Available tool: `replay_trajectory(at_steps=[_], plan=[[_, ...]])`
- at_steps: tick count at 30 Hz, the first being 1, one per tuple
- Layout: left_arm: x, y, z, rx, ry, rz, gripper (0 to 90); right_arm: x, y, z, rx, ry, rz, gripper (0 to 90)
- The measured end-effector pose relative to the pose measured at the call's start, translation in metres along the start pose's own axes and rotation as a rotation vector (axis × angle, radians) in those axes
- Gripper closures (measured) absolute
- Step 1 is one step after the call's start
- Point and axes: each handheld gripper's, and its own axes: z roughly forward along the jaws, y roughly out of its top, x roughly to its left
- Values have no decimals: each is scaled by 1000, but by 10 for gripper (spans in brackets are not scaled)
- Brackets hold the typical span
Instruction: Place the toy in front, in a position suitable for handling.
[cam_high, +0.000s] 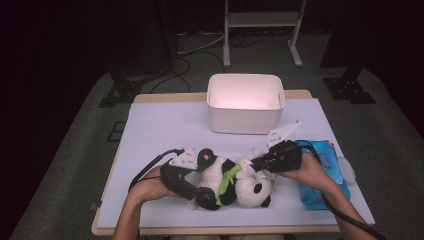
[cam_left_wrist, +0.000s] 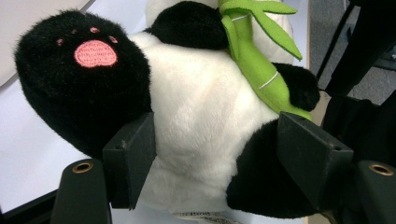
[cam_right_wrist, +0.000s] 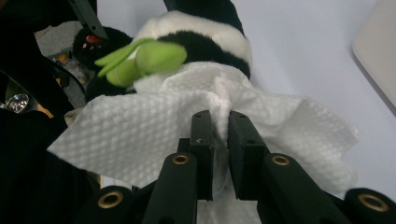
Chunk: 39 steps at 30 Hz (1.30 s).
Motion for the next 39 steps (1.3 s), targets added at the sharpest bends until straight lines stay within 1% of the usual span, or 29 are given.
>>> replay_trajectory(at_steps=[1,3,4,7,9,11,12,14,15,16,18,19,26,29,31,32,33,34,35,36,38,39], plan=[[0,0,0,1,0,0,285,0,6,4,9,1,-10,801],[0,0,0,0,1,-1,284,0,9,5,9,3,-9,801],[0,0,0,-2,2,-2,284,-2,13,8,8,5,-16,800],[0,-1,0,-6,2,-4,284,-4,14,8,14,5,-9,801],[0,-1,0,-6,-1,-4,284,-6,11,6,12,1,-4,801],[0,0,0,-6,-1,-3,285,-7,7,2,9,-8,9,801],[0,0,0,-5,0,-1,285,-10,0,-2,13,-18,25,801],[-1,0,0,-6,0,1,284,-12,-6,-4,11,-19,42,801],[-1,0,0,-6,0,1,284,-12,-6,-4,11,-19,42,801],[-1,0,0,-4,-1,1,284,-13,-13,-6,7,-22,57,801],[-1,0,0,-4,0,2,284,-14,-16,-7,7,-22,63,801],[-1,0,0,-5,0,2,285,-15,-22,-9,5,-26,76,801],[-1,0,0,-2,-2,5,284,-17,-44,-18,9,-33,110,800],[-1,1,1,-2,-4,4,283,-17,-45,-19,9,-30,114,801],[-1,1,1,-2,-2,4,282,-16,-40,-19,15,-29,106,801],[-1,1,2,-2,-3,7,281,-14,-32,-17,19,-22,92,800],[-1,1,2,-2,-3,5,281,-14,-32,-17,19,-22,92,800],[-1,1,2,-2,-3,5,281,-11,-20,-15,17,-11,71,801],[-1,1,2,1,-4,9,281,-9,-14,-14,14,-5,52,801],[-1,1,2,1,-4,9,282,-9,-14,-14,14,-5,52,801],[-1,2,2,3,-4,10,282,-5,0,-13,3,7,24,800],[-1,2,1,10,-4,18,282,-3,7,-12,-8,16,2,801]])
